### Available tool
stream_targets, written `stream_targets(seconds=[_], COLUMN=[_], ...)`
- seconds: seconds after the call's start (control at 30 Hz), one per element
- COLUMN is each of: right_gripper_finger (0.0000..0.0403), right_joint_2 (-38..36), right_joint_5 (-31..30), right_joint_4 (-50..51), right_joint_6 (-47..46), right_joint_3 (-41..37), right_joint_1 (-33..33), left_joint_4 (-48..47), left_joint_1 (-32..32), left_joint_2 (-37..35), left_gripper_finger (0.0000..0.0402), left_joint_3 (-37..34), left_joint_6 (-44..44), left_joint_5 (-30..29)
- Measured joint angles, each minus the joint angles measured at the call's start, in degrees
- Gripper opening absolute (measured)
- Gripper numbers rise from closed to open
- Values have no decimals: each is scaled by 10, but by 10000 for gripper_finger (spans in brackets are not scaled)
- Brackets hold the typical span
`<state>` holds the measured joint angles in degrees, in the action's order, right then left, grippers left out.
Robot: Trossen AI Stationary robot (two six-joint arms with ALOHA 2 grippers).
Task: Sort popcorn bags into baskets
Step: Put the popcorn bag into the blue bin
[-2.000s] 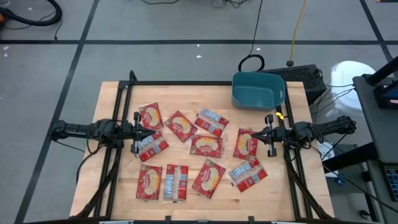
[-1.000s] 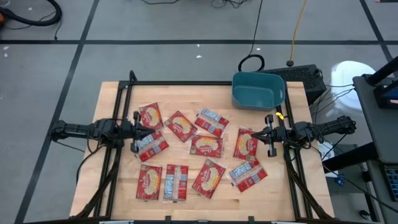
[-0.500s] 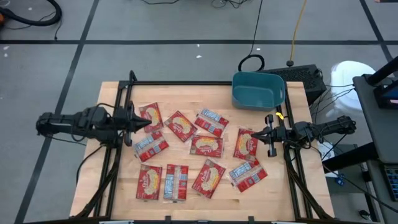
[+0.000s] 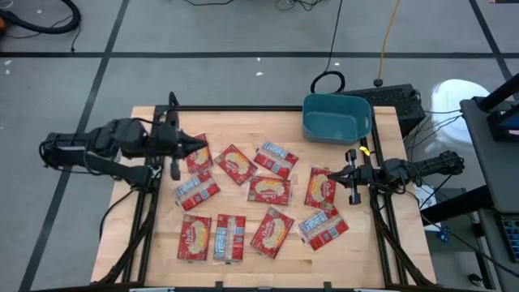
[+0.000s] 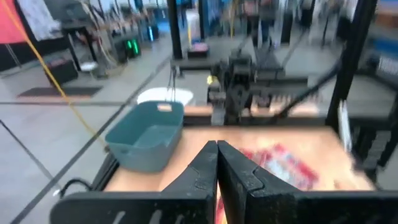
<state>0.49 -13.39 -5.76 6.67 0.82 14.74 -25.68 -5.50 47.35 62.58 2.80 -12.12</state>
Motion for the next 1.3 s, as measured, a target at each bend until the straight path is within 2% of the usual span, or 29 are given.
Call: stream_targets(seconds=[0.23, 0.47, 0.8, 0.93, 1.17, 1.3], right_gripper_finger=[0, 0, 0, 0, 0, 0], right_joint_2=[0, 0, 0, 0, 0, 27], right_joint_5=[-1, 1, 0, 0, 0, -17], right_joint_4=[0, -5, -36, -61, -81, -47], right_joint_6=[8, 15, 15, -26, -49, -61], right_joint_3=[0, 0, 0, 0, 8, 47], right_joint_1=[0, 0, -1, -1, 0, 0], left_joint_4=[-99, -141, -177, -178, -189, -198], left_joint_1=[10, 7, 2, 2, 2, 7], left_joint_2=[96, 170, 239, 255, 266, 265], left_gripper_finger=[12, 12, 12, 12, 12, 12], left_joint_3=[134, 215, 224, 224, 224, 224], left_joint_6=[-2, -26, -157, -197, -160, -152], left_joint_5=[-1, -1, -9, -10, -10, -10])
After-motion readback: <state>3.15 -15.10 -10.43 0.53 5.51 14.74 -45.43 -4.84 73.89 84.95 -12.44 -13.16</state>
